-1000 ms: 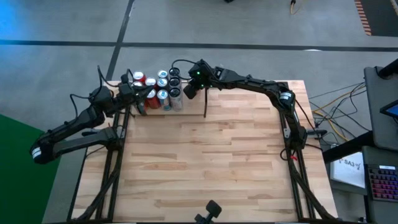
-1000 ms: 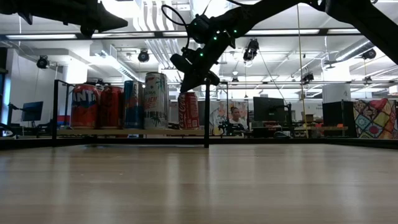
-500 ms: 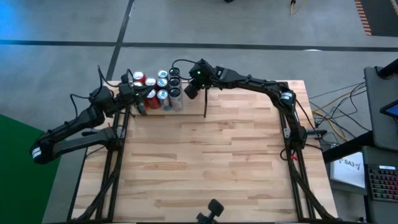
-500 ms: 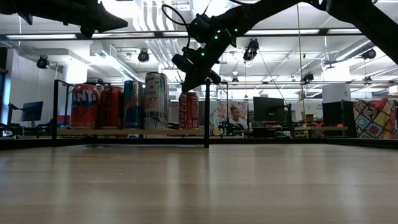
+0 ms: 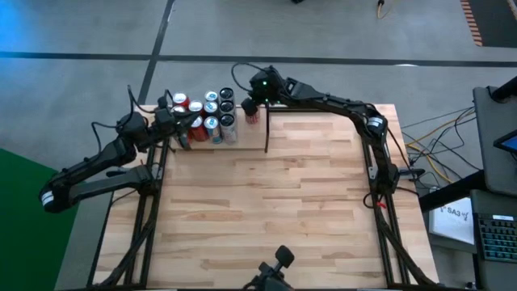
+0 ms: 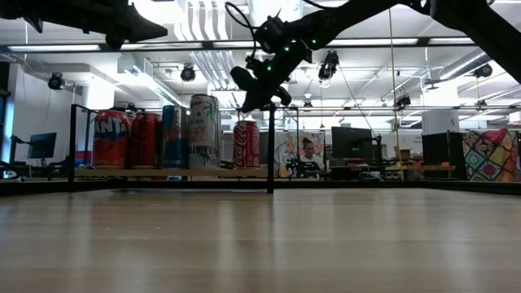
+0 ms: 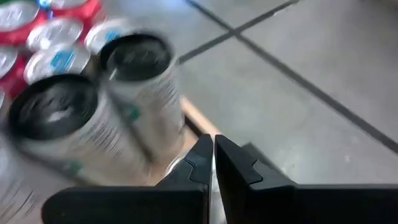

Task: Place canned beverage on shelf
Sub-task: Adjust the red white soda can on the shelf

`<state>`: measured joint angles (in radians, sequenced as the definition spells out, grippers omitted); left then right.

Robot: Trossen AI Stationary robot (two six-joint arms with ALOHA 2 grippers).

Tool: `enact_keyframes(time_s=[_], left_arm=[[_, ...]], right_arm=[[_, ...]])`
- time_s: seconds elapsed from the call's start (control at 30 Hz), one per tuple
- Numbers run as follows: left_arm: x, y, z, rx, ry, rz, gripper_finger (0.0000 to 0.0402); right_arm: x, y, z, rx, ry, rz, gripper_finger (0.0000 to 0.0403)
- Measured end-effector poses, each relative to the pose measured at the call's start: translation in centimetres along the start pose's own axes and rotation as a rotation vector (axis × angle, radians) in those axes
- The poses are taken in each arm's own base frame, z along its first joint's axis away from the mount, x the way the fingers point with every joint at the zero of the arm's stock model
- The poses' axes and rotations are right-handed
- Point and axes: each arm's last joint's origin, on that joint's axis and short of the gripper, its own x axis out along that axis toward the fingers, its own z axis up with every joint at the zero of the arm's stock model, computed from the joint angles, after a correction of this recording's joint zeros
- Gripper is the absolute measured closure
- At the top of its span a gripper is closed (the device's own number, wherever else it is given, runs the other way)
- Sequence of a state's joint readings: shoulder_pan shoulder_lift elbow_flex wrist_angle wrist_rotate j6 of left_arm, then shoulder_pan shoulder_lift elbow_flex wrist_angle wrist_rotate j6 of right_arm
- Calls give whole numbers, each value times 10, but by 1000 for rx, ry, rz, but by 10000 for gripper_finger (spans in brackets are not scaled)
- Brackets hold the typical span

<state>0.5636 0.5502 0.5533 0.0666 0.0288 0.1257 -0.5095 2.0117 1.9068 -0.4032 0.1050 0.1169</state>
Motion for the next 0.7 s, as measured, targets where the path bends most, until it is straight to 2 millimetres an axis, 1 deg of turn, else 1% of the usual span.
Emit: enact_keyframes(time_s=[0.13,0.33,0.5,0.7], left_arm=[[1,0,-1,0,7,-1,402],[3,0,-2,20,17,-3,402],[3,0,-2,22,16,-3,402],[3,0,-2,22,16,-3,402]], right_arm=[[1,-9,8,16,-71,-11,394],[1,-9,11,17,-101,-7,394],[2,-7,6,13,-74,-4,394],[9,0,-8,-11,-48,6,394]])
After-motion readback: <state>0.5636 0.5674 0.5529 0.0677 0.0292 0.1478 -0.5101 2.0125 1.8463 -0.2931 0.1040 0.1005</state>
